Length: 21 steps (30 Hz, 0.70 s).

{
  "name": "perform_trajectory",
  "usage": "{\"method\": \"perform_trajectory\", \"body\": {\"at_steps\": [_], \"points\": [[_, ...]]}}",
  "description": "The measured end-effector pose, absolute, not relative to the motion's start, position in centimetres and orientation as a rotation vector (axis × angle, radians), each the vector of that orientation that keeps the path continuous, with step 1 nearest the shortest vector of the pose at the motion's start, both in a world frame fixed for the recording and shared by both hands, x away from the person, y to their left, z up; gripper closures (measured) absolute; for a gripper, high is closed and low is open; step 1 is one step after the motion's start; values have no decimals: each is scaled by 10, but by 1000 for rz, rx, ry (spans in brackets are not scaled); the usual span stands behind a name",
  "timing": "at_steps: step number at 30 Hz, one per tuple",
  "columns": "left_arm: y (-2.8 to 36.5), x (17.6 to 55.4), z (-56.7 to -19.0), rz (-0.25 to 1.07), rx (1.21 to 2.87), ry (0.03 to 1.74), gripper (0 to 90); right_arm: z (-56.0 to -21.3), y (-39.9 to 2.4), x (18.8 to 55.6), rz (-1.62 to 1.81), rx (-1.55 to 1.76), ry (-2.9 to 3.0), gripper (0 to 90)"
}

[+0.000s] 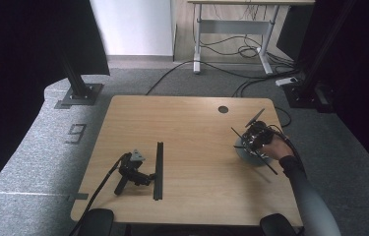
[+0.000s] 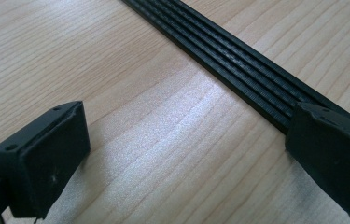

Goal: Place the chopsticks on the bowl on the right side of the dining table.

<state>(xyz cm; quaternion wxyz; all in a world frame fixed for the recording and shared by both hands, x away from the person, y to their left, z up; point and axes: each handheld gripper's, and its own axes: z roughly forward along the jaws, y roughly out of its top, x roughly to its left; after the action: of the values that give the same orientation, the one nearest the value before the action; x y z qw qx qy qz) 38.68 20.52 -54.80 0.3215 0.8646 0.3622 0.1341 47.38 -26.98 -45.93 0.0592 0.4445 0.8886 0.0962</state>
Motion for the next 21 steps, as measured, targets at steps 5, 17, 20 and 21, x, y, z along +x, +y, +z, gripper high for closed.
{"method": "perform_trajectory", "body": {"at_steps": [5, 17, 20, 21], "points": [[205, 387, -548, 352, 2271, 951, 0, -465, -274, 475, 325, 1371, 2678, 854], [205, 387, -548, 352, 2270, 952, 0, -455, -278, 465, 444, 1351, 2597, 644], [205, 387, -548, 353, 2271, 952, 0, -451, -280, 458, 499, 1346, 2535, 532], [205, 387, -548, 352, 2270, 952, 0, -450, -281, 455, 503, 1339, 2505, 484]]}}
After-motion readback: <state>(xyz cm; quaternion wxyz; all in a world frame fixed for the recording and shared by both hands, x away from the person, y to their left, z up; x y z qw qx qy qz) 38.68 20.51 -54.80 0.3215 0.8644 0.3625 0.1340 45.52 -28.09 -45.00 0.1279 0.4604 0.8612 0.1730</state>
